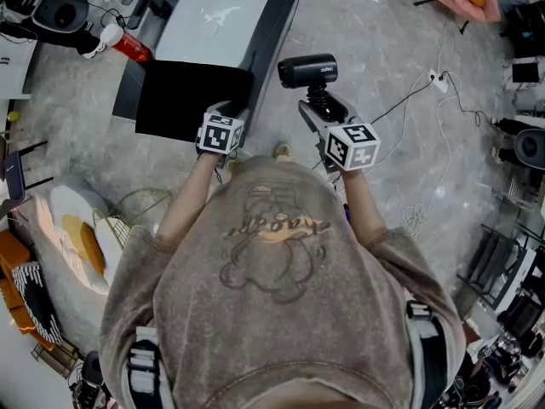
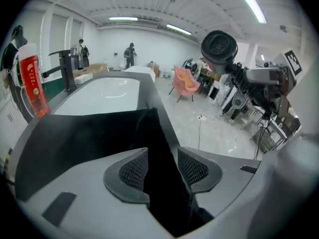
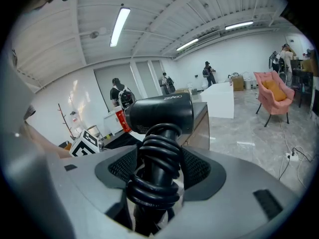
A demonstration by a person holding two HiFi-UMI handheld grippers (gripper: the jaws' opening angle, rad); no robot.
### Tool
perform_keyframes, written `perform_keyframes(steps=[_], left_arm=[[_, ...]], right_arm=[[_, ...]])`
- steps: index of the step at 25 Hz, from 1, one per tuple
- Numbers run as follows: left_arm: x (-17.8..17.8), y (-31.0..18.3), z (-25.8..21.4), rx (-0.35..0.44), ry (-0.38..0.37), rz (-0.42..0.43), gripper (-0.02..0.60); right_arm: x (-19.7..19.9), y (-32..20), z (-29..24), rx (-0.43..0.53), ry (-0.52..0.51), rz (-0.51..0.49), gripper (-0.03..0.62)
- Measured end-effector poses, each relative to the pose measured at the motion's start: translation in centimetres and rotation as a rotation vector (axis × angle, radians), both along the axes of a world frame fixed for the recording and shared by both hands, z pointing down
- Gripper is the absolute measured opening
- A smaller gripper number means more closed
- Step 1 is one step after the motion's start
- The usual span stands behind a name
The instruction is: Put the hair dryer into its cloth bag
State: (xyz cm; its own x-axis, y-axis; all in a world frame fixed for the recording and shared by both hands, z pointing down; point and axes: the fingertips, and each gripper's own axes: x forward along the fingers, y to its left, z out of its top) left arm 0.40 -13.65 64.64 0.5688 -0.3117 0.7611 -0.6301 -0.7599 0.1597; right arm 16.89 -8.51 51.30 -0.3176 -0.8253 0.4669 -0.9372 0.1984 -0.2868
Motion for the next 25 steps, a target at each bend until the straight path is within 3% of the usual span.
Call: perform_keyframes(steps=[9,25], left_arm=[[0.07,-0.25,0.93,0.029,-0.069,0.015,0.158],[-0.62,0.05,0.61,-0.047,0.026,-0.038,0.137]], right_arm=[[0.54,-0.3,0.07,-0.006,-0.001,-0.001,0.273],[-0.05,0.31,0.51,-0.012,-0.003,0.0,0.273]])
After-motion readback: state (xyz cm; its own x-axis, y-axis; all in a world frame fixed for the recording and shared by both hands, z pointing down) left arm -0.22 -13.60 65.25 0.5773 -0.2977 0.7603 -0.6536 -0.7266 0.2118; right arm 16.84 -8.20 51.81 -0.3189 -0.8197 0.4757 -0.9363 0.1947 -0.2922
